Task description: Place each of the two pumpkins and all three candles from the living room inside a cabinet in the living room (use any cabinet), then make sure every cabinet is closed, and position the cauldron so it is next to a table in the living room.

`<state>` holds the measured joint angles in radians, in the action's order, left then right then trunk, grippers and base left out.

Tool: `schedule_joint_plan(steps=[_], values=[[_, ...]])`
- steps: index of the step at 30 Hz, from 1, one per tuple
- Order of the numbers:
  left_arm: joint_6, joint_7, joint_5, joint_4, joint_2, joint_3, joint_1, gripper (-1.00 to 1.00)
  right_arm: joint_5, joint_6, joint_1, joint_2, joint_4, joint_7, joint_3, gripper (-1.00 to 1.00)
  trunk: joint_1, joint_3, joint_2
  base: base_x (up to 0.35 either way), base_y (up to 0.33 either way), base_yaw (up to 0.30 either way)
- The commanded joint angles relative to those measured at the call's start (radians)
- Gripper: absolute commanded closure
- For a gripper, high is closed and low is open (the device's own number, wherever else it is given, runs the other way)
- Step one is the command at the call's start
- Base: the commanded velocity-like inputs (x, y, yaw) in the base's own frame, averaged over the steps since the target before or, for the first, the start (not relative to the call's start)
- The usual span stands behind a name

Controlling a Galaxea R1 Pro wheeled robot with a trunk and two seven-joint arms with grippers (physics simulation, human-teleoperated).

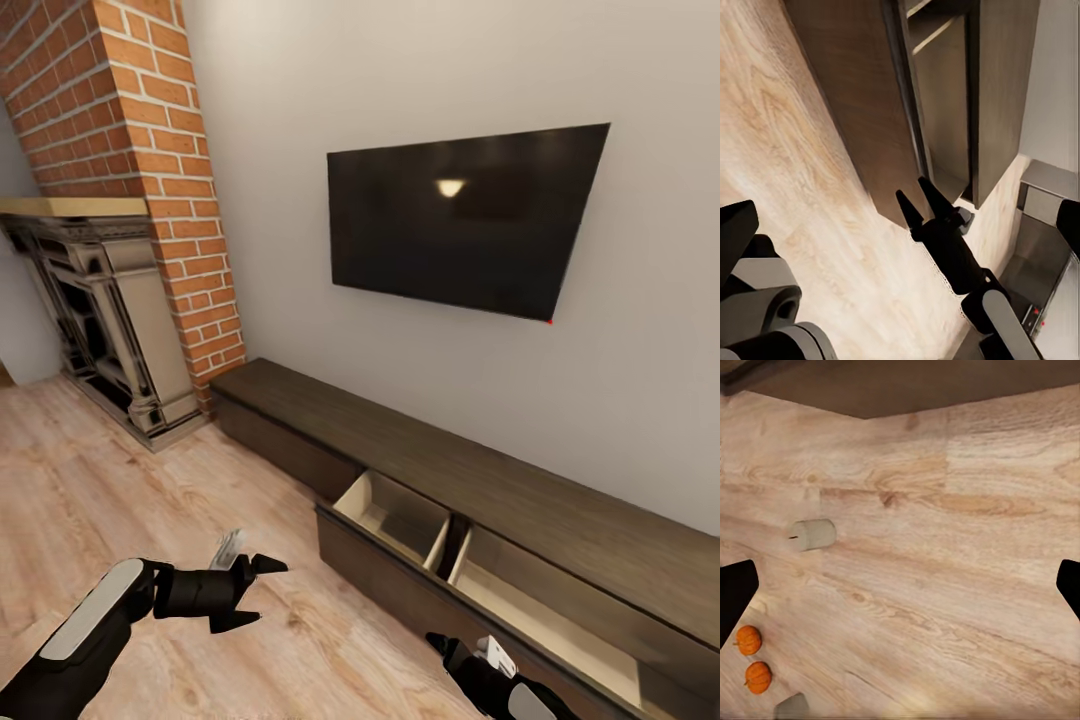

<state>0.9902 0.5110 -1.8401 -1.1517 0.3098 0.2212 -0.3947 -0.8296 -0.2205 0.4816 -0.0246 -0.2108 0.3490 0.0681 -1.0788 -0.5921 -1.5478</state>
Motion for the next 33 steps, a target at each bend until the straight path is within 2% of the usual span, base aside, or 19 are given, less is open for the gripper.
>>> schedule_joint_plan(steps=[1,8,11,19,29,33], values=[[-0.001,0.01,-0.01,0.0,0.001,0.002,-0.001,-1.0,-0.01,-0.003,0.0,-0.001,-0.001,0.001,0.007,-1.0,0.004,0.002,0.007,0.0,0.0,0.292],[-0.001,0.012,-0.01,0.0,0.04,0.003,-0.001,-1.0,0.009,-0.003,0.0,0.0,-0.001,0.001,0.007,-1.0,0.031,0.024,0.056,0.0,0.0,0.292],[-0.001,0.014,-0.01,0.0,0.044,0.002,-0.001,-1.0,0.015,-0.002,0.0,0.0,-0.001,0.001,0.007,-1.0,0.042,0.034,0.077,0.0,0.0,0.292],[-0.002,0.017,-0.006,0.008,0.051,0.001,-0.001,-1.0,0.017,0.0,0.0,0.0,-0.001,0.001,0.007,-1.0,0.042,0.034,0.077,0.0,0.0,0.292],[-0.002,0.017,0.007,0.015,0.064,0.001,-0.001,-1.0,0.017,0.024,0.0,0.0,-0.001,0.0,0.007,-1.0,0.081,0.065,0.147,0.0,0.0,0.292],[-0.002,0.014,0.006,0.015,0.067,-0.004,-0.001,-1.0,0.017,0.025,0.0,0.0,-0.001,0.0,0.007,-1.0,0.081,0.065,0.147,0.0,0.0,0.292]])
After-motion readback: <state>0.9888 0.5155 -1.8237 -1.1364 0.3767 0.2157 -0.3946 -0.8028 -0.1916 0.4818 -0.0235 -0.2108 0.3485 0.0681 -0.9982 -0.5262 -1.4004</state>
